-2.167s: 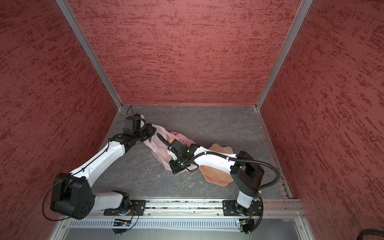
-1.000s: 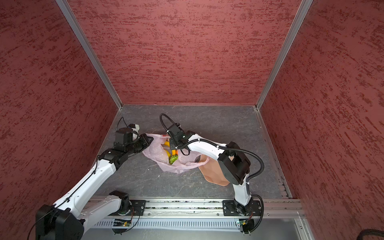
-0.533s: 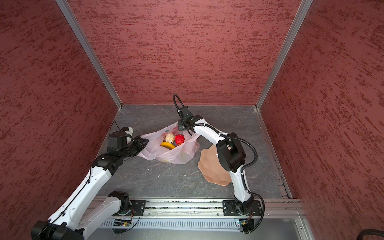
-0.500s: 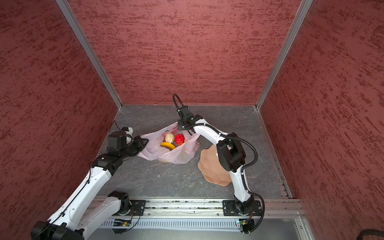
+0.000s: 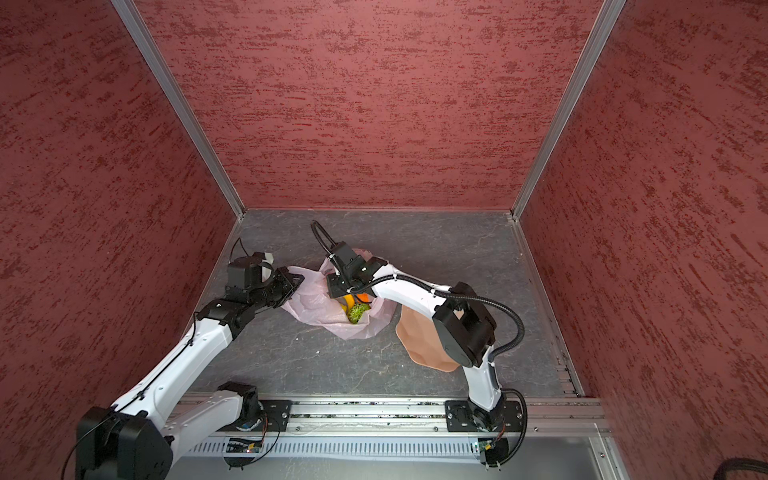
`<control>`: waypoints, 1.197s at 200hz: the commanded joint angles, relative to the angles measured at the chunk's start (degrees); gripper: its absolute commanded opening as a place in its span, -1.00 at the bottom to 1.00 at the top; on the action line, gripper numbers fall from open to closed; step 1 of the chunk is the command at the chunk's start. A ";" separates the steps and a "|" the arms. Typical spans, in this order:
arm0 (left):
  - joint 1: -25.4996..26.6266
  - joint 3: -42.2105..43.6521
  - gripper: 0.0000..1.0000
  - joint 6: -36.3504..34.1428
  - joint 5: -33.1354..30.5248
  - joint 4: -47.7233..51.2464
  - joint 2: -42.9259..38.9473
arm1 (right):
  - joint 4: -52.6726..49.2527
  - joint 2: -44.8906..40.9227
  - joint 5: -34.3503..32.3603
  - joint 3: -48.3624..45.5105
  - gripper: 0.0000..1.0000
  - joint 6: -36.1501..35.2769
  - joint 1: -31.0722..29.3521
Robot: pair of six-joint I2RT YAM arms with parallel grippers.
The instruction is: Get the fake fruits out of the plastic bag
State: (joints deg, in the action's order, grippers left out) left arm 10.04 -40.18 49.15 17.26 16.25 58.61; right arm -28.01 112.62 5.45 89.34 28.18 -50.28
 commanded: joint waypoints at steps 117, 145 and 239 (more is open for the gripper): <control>-2.05 2.42 -1.00 4.11 -6.90 -8.51 3.88 | 2.35 -3.65 13.50 -7.29 -0.96 0.31 -6.85; -1.82 3.00 -1.00 4.21 -7.20 -6.58 2.40 | -1.66 -5.79 6.20 -6.90 -0.90 -0.03 -6.00; 4.24 6.96 -1.00 4.86 -11.18 8.94 -11.83 | -9.04 -16.64 -7.37 -14.99 -0.72 5.79 -4.43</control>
State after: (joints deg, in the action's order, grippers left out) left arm 12.27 -34.33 53.25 8.47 19.57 48.69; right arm -33.15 99.92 0.75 78.48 31.35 -54.81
